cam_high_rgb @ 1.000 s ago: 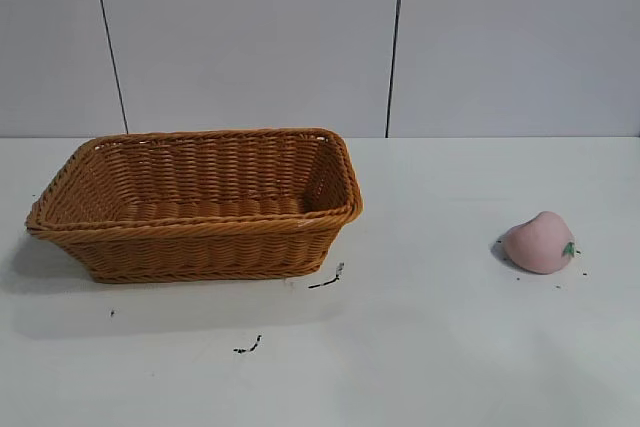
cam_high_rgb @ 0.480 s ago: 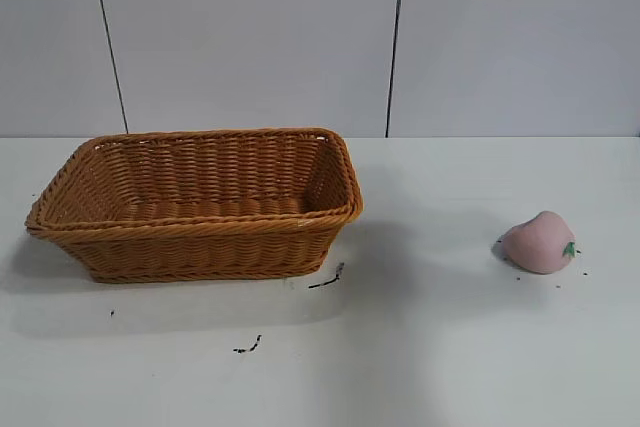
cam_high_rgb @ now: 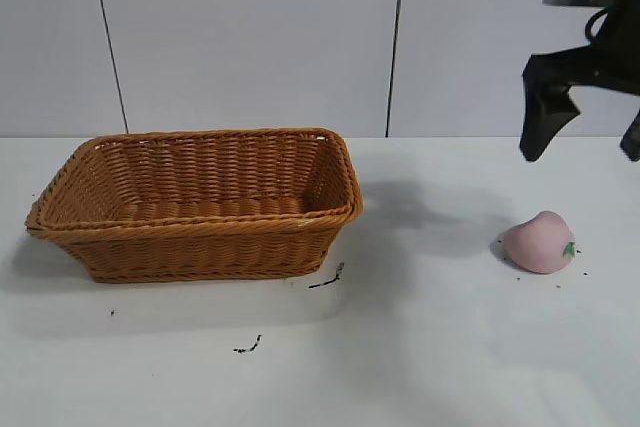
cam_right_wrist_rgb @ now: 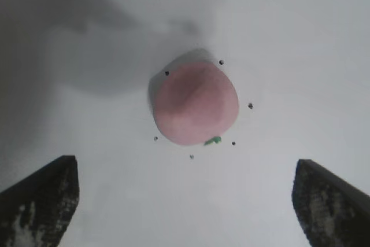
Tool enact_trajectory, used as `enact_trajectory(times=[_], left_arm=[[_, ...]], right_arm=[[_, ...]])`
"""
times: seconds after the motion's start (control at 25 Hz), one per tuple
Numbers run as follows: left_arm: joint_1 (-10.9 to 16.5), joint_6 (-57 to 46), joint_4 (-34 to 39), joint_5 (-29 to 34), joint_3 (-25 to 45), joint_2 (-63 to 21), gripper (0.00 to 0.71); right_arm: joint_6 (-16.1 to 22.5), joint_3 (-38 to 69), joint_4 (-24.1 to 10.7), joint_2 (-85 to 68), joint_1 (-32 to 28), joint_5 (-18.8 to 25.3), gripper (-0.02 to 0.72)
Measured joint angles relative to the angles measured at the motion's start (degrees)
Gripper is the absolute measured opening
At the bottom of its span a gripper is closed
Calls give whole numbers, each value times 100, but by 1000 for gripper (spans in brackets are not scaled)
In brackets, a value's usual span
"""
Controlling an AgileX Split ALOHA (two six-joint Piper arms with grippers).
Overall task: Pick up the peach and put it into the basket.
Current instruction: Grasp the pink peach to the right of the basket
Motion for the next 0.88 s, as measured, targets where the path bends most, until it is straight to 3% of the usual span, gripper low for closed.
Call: enact_trajectory(times=[0.24,0.56,0.68,0.88], left_arm=[[0,0,0,0,0,0,693],[0,0,0,0,0,0,693],[0,0,0,0,0,0,693],[0,0,0,0,0,0,693]], right_arm=[[11,0,-11,467,0,-509,695],[17,0,-21,566,0,-561,688],[17,0,-21,566,0,-561,552],[17,-16,-35,554,0,-537,120]])
